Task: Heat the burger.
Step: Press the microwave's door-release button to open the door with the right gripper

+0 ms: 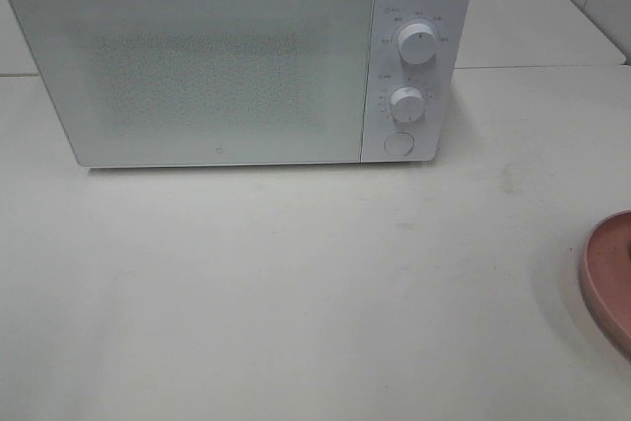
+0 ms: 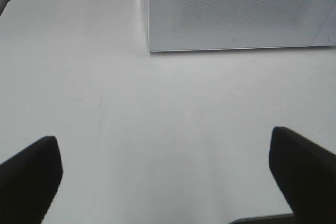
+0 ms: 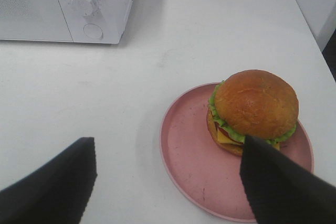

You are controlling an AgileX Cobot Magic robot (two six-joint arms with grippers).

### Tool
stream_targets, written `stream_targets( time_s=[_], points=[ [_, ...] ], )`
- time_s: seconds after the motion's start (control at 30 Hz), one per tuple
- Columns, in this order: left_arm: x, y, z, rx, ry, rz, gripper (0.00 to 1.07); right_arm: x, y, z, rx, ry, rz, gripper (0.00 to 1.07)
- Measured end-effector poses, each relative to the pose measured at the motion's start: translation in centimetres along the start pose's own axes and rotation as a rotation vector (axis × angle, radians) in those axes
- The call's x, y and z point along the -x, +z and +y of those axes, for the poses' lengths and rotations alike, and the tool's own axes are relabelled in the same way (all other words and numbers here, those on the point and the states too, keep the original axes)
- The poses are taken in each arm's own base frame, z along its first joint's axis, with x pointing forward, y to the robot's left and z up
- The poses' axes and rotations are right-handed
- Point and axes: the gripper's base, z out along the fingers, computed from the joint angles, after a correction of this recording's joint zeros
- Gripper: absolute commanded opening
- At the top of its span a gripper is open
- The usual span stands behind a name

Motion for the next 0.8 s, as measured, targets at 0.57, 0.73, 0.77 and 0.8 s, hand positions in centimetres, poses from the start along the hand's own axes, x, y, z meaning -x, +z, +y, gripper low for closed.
stream_targets(
  time_s=[0.57, 0.73, 0.77, 0.8],
  points=[
    [0.0, 0.0, 0.0, 0.0, 0.0, 0.0, 1.01, 0.0, 0.0, 0.0, 0.0, 0.0, 0.0, 0.75],
    [0.0, 0.0, 0.0, 0.0, 0.0, 0.0, 1.01, 0.32, -0.19, 0.01, 0.0, 0.0, -0.005, 0.75],
    [0.0, 0.0, 0.0, 0.0, 0.0, 0.0, 1.01, 0.9, -0.1, 0.04, 0.0, -0.001, 0.0, 0.75],
    [0.0, 0.0, 0.0, 0.0, 0.0, 0.0, 1.01, 0.9, -0.1, 0.04, 0.0, -0.001, 0.0, 0.75]
  ],
)
